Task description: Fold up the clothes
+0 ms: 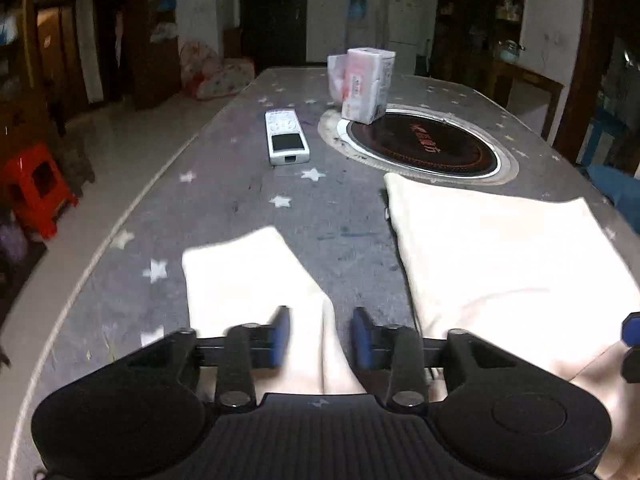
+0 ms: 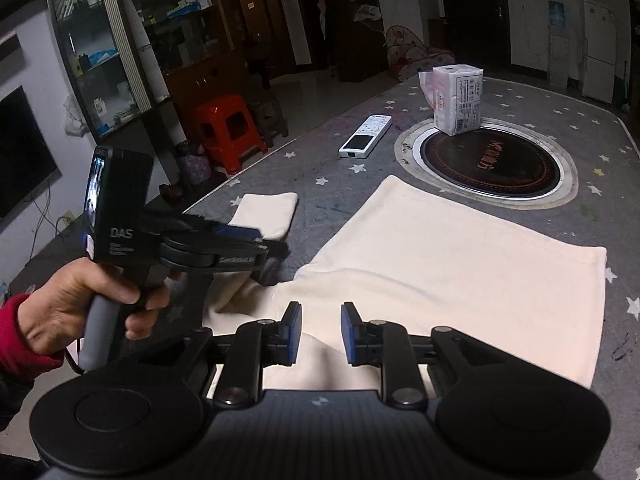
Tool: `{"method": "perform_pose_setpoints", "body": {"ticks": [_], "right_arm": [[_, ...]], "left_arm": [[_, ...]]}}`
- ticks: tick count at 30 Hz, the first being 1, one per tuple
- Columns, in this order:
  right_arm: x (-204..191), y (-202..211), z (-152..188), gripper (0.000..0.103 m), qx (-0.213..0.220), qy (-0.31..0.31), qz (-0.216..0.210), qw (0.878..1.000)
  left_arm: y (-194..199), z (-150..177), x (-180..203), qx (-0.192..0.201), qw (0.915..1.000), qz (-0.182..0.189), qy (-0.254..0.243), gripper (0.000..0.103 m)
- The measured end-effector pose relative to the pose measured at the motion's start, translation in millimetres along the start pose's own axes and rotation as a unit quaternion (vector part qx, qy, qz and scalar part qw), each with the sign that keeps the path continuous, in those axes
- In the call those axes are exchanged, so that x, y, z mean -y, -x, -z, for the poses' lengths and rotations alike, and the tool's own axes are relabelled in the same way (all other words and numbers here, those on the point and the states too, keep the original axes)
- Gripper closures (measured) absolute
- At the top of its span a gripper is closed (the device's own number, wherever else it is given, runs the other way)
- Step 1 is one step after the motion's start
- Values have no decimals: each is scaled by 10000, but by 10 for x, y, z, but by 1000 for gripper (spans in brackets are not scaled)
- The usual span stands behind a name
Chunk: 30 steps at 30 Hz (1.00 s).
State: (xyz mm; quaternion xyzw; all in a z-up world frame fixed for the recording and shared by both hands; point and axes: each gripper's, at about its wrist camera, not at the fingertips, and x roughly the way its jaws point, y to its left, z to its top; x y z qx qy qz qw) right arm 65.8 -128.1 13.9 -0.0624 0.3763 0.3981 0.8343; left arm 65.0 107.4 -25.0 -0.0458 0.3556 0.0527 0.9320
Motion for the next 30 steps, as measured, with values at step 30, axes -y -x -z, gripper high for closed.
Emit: {"method": "perform_pose_setpoints", "body": {"ticks": [30], "right_arm": [[-953,-874,-661,71,-403,954,-884,9907]], "left_arm": [[1017,685,-1097,569,9782,72,1994,95]]}}
